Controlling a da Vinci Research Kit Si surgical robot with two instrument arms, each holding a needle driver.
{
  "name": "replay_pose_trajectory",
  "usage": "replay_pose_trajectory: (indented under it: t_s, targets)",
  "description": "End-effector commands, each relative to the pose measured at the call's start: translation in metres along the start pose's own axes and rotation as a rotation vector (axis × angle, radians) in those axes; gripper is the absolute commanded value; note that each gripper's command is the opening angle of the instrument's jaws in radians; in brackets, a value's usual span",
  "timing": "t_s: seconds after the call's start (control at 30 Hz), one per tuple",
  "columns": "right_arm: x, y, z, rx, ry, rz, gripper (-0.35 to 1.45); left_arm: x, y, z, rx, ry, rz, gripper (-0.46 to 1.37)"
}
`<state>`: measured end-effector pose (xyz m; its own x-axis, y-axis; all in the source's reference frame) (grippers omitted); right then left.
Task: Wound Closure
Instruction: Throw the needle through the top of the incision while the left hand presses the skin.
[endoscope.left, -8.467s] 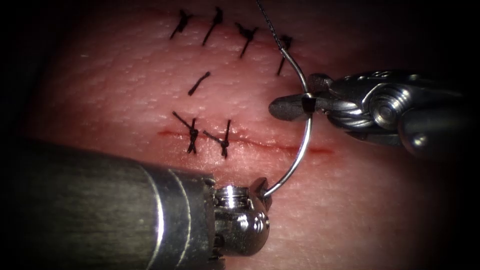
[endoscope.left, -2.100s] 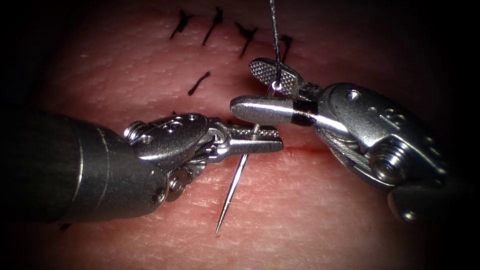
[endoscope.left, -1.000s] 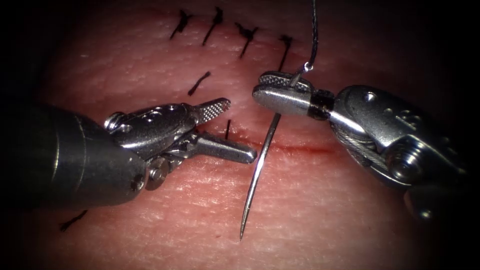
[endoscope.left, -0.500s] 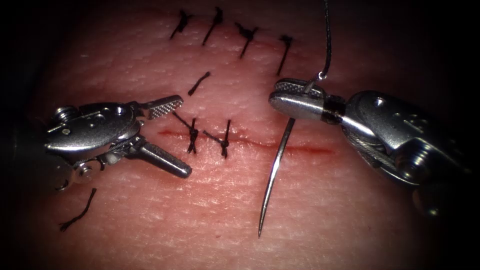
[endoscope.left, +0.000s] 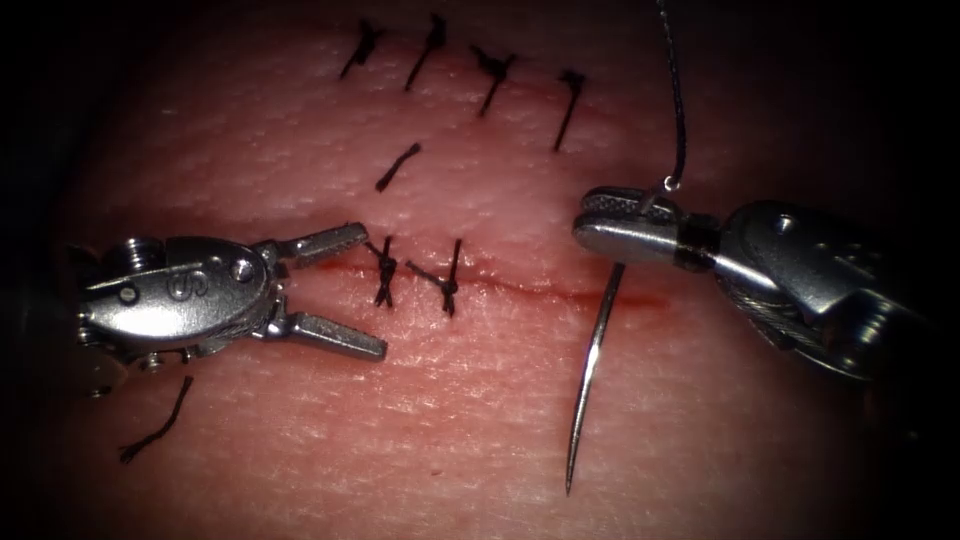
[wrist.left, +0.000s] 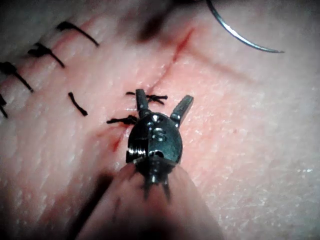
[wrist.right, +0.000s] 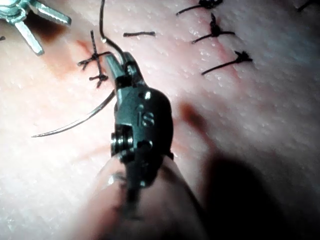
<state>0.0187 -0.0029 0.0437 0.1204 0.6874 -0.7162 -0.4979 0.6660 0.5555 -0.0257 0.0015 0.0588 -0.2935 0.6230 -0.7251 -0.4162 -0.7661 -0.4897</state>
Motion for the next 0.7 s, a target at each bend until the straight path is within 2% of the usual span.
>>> replay_pose_trajectory:
  t_s: [0.03, 0.33, 0.7]
  targets:
    - [-0.0001, 0.0001, -0.0003, -0.021, -0.003, -0.014, -0.35, 0.0, -0.0001, 0.0, 0.006, 0.0, 0.004, 0.42]
    - [-0.0004, 0.0001, -0.0007, -0.044, -0.013, -0.038, -0.35, 0.0, 0.0, 0.0003, 0.026, -0.001, 0.003, 0.28]
    - [-0.0004, 0.0001, -0.0007, -0.041, -0.012, -0.05, -0.35, 0.0, 0.0003, 0.0008, 0.021, 0.0, 0.002, 0.33]
